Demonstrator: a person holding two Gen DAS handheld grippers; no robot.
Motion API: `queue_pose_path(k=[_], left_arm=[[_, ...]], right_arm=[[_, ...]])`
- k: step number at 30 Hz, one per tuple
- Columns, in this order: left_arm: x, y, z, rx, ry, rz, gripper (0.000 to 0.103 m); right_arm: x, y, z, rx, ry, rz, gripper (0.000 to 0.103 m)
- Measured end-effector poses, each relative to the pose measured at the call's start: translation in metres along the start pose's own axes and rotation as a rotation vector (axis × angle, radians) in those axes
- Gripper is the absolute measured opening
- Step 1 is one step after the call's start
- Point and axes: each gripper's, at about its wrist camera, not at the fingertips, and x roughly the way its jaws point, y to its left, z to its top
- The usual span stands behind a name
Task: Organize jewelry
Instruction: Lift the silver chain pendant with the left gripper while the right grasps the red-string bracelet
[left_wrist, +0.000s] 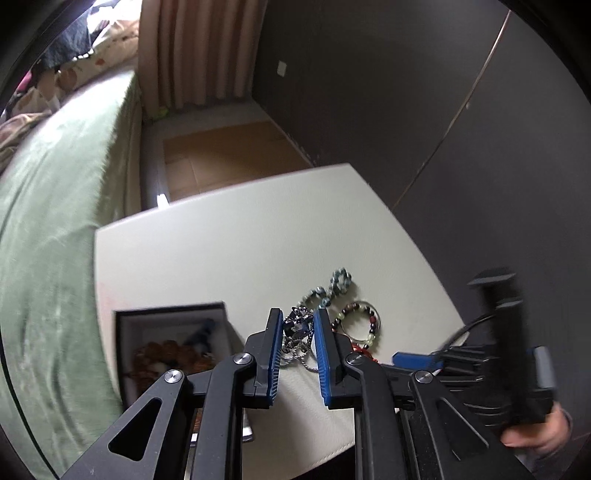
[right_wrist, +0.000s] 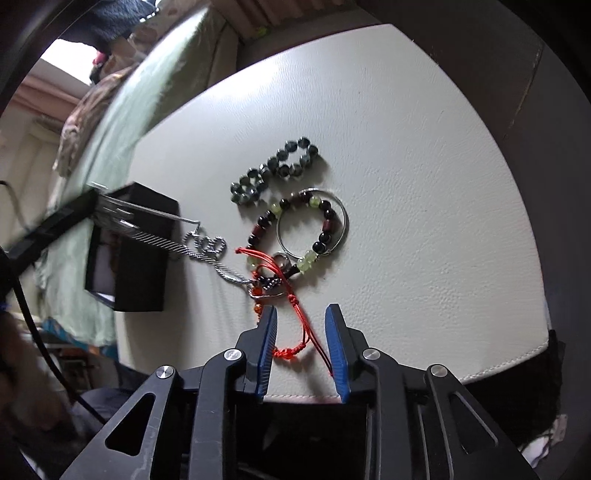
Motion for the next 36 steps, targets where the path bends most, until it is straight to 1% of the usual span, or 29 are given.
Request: queue_pose_path(k=[2, 4, 5, 6, 7, 8, 9, 13, 16, 18, 21, 31, 36], left_arm=[[-0.016, 0.001, 0.005, 0.003, -0.028, 0.009, 0.017], [-0.031, 0.001, 0.011, 0.01, -0.057, 0.02, 0.017], [-0.036, 0.0, 0.014, 0.015, -0.065, 0.023, 0.017], [-0.042, -0.002, 0.016, 0.022, -0.075, 0.027, 0.017], [-0.05, -0.004, 0.018, 0.029, -0.089, 0.031, 0.017], [-0.056, -0.005, 0.02, 0.036, -0.104, 0.035, 0.017], [-0.061, -0.007, 0.022, 0.042, -0.117, 0.038, 0.017], [-0.087, -0.013, 0.029, 0.07, -0.169, 0.054, 0.017], [-0.103, -0.016, 0.037, 0.087, -0.2, 0.071, 0.017], [-0.117, -0.019, 0.041, 0.098, -0.223, 0.083, 0.017], [-0.137, -0.022, 0.048, 0.112, -0.259, 0.103, 0.017], [-0.197, -0.032, 0.065, 0.167, -0.366, 0.172, 0.017], [-0.217, -0.033, 0.07, 0.173, -0.408, 0.198, 0.017]], right_arm=[[0.004, 0.004, 0.0, -0.014, 0.007, -0.019, 0.028], [0.01, 0.01, -0.001, -0.04, 0.013, -0.056, 0.028], [0.012, 0.013, -0.002, -0.052, 0.011, -0.078, 0.022], [0.013, 0.014, -0.002, -0.059, 0.007, -0.102, 0.008], [0.013, 0.012, -0.003, -0.054, 0.005, -0.114, 0.005], [0.012, 0.011, -0.003, -0.045, 0.002, -0.104, 0.005], [0.008, 0.006, -0.003, -0.024, -0.008, -0.073, 0.004], [-0.016, -0.004, -0.003, 0.017, -0.078, -0.018, 0.004], [-0.034, -0.013, -0.004, 0.056, -0.13, 0.039, 0.004], [-0.042, -0.014, -0.003, 0.062, -0.156, 0.07, 0.004], [-0.05, -0.012, -0.002, 0.057, -0.189, 0.091, 0.004], [-0.051, -0.009, 0.004, 0.05, -0.192, 0.116, 0.004], [-0.051, -0.004, 0.004, 0.044, -0.191, 0.124, 0.004]])
